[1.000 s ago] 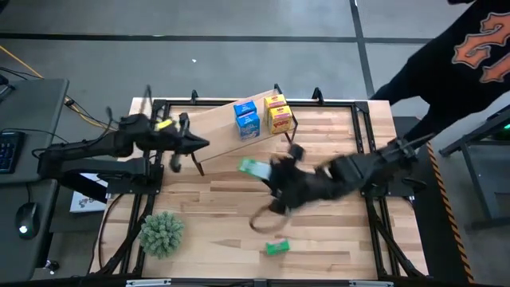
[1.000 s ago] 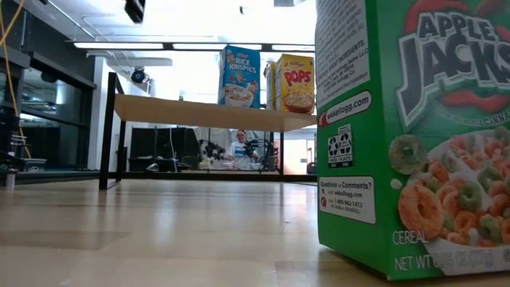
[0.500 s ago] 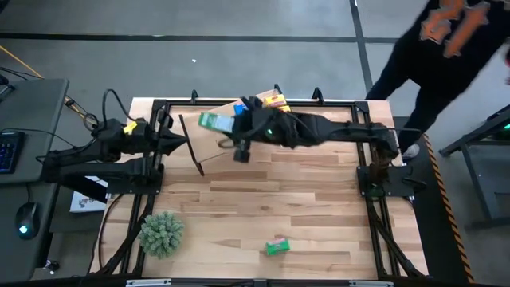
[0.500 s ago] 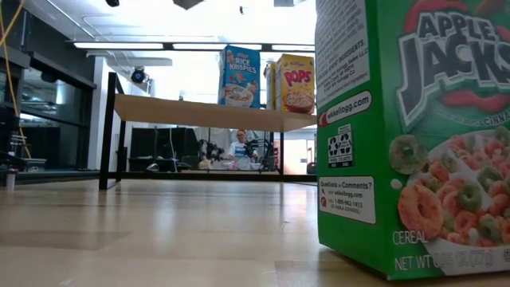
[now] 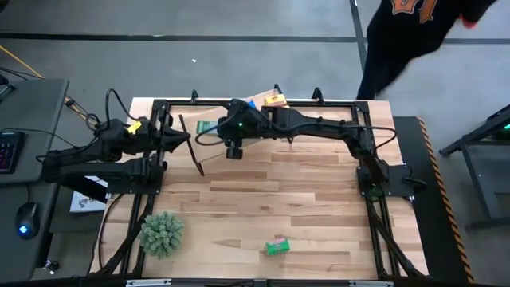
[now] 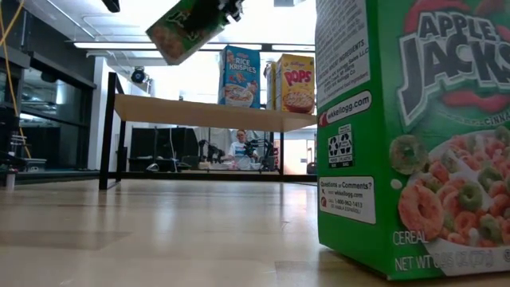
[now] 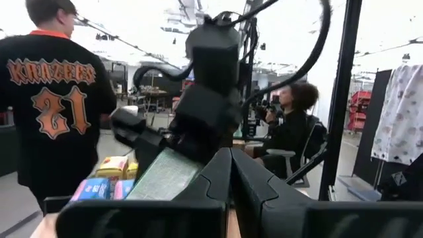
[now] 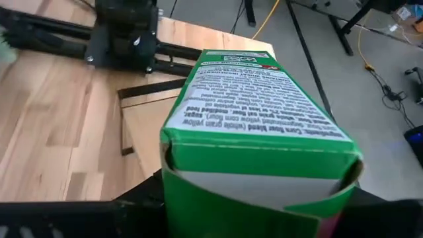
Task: Stack cereal on shelf
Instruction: Put the green cereal box on the shelf
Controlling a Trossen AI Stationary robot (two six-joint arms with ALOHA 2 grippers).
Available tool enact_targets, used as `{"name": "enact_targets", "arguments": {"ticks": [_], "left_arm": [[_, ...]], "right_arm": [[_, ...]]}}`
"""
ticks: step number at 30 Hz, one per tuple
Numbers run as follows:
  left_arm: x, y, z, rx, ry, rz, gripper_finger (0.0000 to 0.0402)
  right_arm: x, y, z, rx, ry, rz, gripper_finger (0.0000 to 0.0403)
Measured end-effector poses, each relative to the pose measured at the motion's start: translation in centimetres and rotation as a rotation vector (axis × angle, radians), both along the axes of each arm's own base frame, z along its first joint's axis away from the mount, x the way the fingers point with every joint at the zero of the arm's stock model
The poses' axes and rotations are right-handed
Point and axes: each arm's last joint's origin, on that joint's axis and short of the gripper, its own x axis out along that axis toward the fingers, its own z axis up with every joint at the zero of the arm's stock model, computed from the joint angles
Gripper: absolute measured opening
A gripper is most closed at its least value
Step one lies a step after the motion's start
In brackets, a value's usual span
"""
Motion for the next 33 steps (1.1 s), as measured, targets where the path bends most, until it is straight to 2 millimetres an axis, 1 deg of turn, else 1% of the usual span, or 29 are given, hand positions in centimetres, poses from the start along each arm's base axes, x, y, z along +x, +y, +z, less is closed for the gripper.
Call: {"name": "enact_targets", "arguments": {"ticks": [4, 9, 11, 13, 15, 18, 21, 25, 28, 33], "left_arm": [[0.4, 0.1, -0.3, 0.017, 0.033, 0.005, 0.0003], [1.6, 0.2, -0.6, 0.051, 0.066, 0.01, 0.0003], [2.2, 0.3, -0.7, 0.065, 0.076, 0.012, 0.0003], [3.0, 0.4, -0.9, 0.066, 0.094, 0.003, 0.0005], [3.8, 0.5, -1.1, 0.065, 0.109, -0.006, 0.0015], [5.1, 0.6, -1.6, 0.067, 0.129, -0.047, 0.0043], [6.1, 0.5, -1.9, 0.054, 0.14, -0.119, 0.0085], [7.0, 0.2, -2.2, 0.057, 0.146, -0.219, 0.0143], [7.4, -0.3, -2.4, 0.093, 0.153, -0.27, 0.018], [8.0, -1.2, -2.9, 0.153, 0.176, -0.311, 0.0228]], "right_arm": [[-0.8, 1.3, 0.9, 0.044, 0.033, 0.037, 0.0177], [-2.2, 4.5, 2.0, 0.142, 0.058, 0.143, 0.0177], [-2.8, 5.8, 1.9, 0.174, 0.105, 0.157, 0.0177], [-3.0, 6.8, 1.8, 0.198, 0.123, 0.17, 0.0177], [-3.2, 7.9, 1.6, 0.213, 0.151, 0.18, 0.0177], [-3.6, 9.3, 1.4, 0.224, 0.185, 0.197, 0.0177], [-4.1, 10.2, 1.0, 0.244, 0.237, 0.189, 0.0177], [-4.8, 10.3, 0.5, 0.268, 0.311, 0.146, 0.0177], [-5.0, 10.2, 0.3, 0.293, 0.342, 0.109, 0.0177], [-5.0, 9.8, 0.3, 0.333, 0.336, 0.064, 0.0177]]}}
